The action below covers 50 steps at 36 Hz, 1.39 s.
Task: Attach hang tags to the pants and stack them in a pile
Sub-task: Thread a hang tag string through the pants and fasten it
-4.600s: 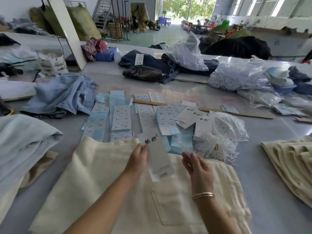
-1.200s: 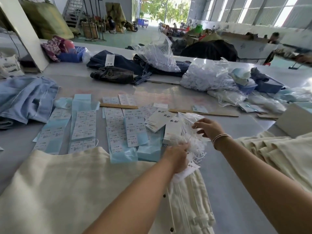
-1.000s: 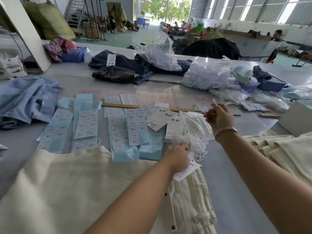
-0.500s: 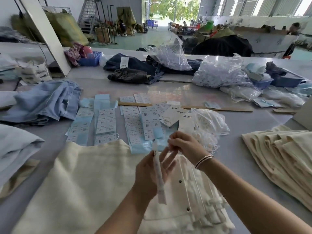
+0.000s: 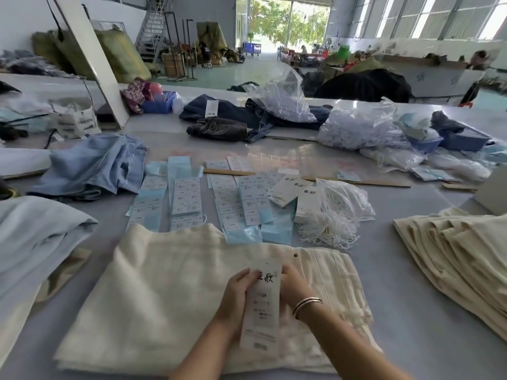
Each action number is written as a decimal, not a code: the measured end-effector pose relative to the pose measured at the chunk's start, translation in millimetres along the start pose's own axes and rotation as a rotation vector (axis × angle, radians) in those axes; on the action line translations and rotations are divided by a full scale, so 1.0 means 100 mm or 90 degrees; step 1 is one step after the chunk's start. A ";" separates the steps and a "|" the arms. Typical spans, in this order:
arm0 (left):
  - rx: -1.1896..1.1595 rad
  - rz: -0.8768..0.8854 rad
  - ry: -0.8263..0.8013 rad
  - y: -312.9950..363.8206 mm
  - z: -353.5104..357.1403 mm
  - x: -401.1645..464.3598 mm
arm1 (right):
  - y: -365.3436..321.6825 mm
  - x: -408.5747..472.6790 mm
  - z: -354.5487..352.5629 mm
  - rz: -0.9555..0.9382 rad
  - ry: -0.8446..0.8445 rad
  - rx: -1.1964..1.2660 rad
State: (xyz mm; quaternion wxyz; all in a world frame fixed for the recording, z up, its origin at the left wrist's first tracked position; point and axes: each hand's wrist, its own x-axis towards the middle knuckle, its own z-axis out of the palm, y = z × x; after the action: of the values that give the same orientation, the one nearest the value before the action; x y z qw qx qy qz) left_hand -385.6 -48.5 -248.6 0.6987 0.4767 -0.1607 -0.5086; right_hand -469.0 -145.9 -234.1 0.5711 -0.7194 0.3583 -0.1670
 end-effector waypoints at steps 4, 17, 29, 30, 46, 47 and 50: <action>0.066 0.005 -0.012 -0.03 0.00 0.01 | 0.02 0.01 -0.02 0.016 0.014 0.050; 0.054 -0.014 -0.032 -0.07 -0.03 0.05 | 0.15 0.02 -0.02 0.095 0.085 0.338; 0.109 0.070 0.020 -0.15 -0.04 0.18 | 0.30 -0.03 -0.03 0.002 0.136 0.345; 0.110 0.075 0.024 -0.15 -0.03 0.18 | 0.30 -0.04 -0.03 -0.001 0.129 0.332; 0.185 0.137 0.066 -0.23 -0.03 0.22 | 0.34 0.03 -0.04 -0.012 0.081 0.406; 0.181 0.139 0.070 -0.24 -0.03 0.22 | 0.33 0.02 -0.04 -0.017 0.083 0.394; 0.173 0.149 0.087 -0.25 -0.02 0.23 | 0.32 -0.01 -0.02 -0.032 0.091 0.350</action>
State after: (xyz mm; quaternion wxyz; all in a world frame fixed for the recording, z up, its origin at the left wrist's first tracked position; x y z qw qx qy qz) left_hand -387.9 -67.6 -276.3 0.6919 0.5778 -0.2346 -0.3639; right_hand -481.1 -149.8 -263.1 0.7138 -0.5326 0.3208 -0.3223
